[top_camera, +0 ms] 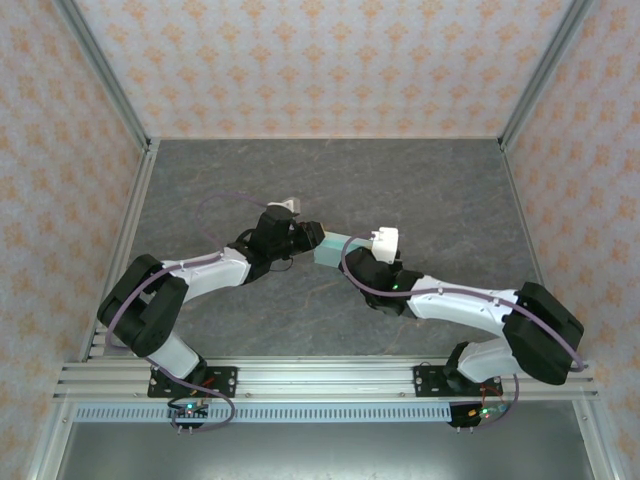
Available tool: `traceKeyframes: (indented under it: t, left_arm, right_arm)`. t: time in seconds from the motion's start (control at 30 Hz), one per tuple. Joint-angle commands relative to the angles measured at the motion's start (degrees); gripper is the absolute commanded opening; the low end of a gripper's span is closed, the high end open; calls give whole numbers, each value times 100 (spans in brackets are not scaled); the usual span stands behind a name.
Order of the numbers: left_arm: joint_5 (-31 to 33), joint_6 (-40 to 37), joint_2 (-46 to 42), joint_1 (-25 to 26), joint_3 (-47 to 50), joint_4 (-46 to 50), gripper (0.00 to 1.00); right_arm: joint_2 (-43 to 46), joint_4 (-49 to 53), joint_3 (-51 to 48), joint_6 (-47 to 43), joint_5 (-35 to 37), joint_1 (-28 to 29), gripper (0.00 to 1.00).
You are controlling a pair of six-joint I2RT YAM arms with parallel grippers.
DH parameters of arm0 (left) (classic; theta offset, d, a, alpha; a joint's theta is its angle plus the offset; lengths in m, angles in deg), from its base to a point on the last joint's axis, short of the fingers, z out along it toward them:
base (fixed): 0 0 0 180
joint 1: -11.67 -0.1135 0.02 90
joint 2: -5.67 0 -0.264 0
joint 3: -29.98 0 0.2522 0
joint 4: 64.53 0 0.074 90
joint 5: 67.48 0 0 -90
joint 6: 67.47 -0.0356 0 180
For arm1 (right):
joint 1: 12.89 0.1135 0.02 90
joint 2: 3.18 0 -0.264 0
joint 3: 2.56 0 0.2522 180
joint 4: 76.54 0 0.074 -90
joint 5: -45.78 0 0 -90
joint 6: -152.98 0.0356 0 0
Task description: Fold the paper box
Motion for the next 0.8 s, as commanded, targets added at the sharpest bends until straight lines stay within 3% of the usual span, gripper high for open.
traceKeyframes:
  t: [0.0, 0.37, 0.77]
  left_arm:
    - [176, -54, 58, 115, 220, 595, 33]
    - [444, -101, -4, 286, 265, 679, 32]
    - [682, -176, 24, 425, 213, 817, 32]
  right_arm:
    - [77, 115, 231, -62, -402, 34, 43]
    - [172, 201, 278, -34, -642, 32, 52]
    - [577, 442, 269, -53, -1271, -48, 68]
